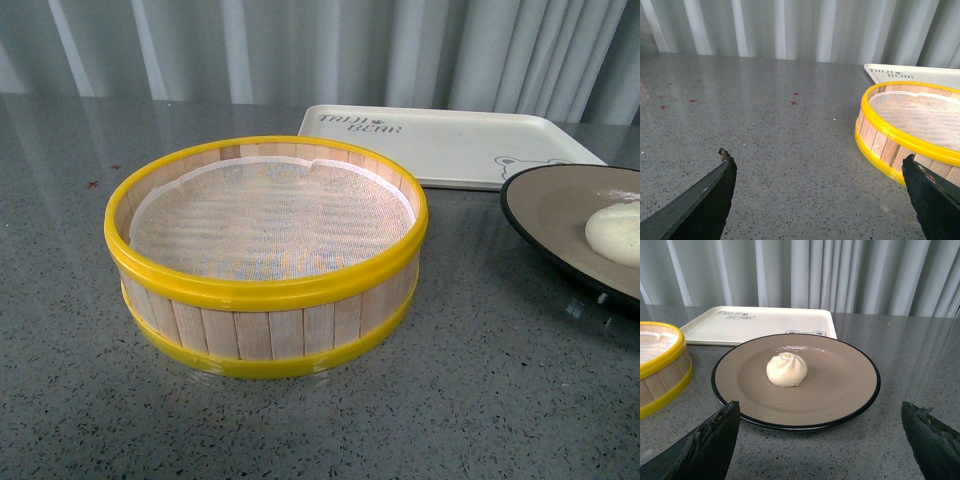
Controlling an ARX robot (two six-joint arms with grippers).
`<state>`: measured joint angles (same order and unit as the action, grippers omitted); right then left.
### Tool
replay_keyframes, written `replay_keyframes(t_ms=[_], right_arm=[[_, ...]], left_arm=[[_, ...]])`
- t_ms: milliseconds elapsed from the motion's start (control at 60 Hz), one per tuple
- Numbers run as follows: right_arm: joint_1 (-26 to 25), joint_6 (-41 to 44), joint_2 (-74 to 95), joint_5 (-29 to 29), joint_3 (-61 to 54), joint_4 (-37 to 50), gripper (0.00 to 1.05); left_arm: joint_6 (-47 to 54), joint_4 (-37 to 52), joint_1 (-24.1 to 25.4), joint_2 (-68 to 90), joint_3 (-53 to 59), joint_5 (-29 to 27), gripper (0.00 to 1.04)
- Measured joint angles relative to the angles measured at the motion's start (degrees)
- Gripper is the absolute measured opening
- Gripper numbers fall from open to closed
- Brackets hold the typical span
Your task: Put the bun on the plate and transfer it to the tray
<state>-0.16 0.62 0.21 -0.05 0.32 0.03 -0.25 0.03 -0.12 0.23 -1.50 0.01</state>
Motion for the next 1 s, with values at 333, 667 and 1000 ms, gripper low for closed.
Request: replay_keyframes(t_ms=[333,667,1000], right_arm=[[0.0,0.0,0.0,0.0,0.0,0.0,0.96],[-21.9,71.8,26.6,-29.7,7.4,-10.4,0.96],[-11.7,95.0,48.2,-22.5,6.3,22.2,0.96]], left_arm=[[0.0,0.0,0.0,0.0,0.0,0.0,0.98],[0.0,0.0,0.0,0.0,0.0,0.0,0.98],[0.0,0.0,0.0,0.0,0.0,0.0,0.98]])
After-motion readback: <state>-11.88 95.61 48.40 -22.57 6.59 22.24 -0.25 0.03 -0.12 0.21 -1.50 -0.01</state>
